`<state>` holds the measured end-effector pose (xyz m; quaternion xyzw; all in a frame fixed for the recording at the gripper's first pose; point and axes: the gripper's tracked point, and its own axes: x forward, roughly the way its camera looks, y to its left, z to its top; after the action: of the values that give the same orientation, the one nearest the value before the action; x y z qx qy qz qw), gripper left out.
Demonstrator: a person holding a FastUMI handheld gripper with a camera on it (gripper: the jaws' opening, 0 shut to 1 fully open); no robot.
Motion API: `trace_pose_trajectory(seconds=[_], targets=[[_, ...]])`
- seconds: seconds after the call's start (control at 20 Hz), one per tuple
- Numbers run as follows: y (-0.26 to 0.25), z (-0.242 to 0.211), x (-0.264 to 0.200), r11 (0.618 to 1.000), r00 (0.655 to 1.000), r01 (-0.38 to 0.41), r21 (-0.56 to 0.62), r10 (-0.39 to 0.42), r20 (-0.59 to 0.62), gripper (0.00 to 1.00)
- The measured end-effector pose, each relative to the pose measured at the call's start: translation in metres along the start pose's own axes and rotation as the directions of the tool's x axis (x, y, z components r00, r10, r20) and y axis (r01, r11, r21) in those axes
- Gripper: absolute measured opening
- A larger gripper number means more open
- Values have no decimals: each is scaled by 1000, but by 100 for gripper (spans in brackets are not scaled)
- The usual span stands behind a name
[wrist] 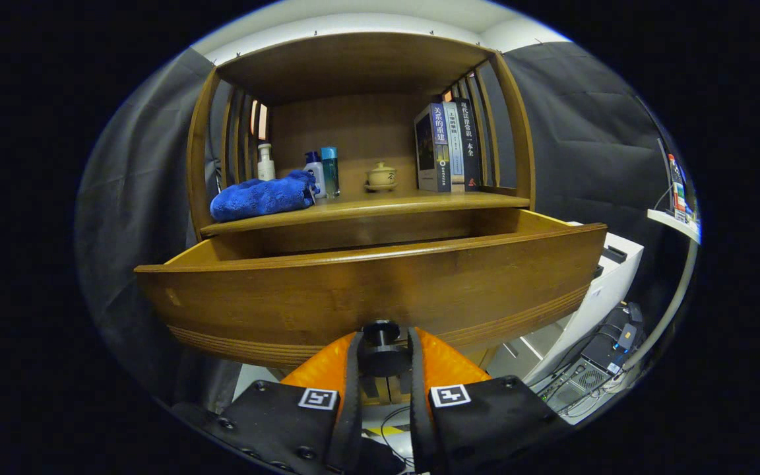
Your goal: Pull open the drawer, take out the items inside it, and place them on the countertop above the cabinet.
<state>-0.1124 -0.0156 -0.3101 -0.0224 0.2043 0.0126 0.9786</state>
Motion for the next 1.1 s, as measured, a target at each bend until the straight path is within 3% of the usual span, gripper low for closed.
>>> trace_pose_trajectory(seconds=[0.65,0.9,1.1], targets=[[-10,-24,-46,1000,999,15,4,-15,-39,38],[-11,-25,-43,999,997,39,34,-37,-66,38],[-11,-18,-44,999,995,41,35,-38,-90,49]])
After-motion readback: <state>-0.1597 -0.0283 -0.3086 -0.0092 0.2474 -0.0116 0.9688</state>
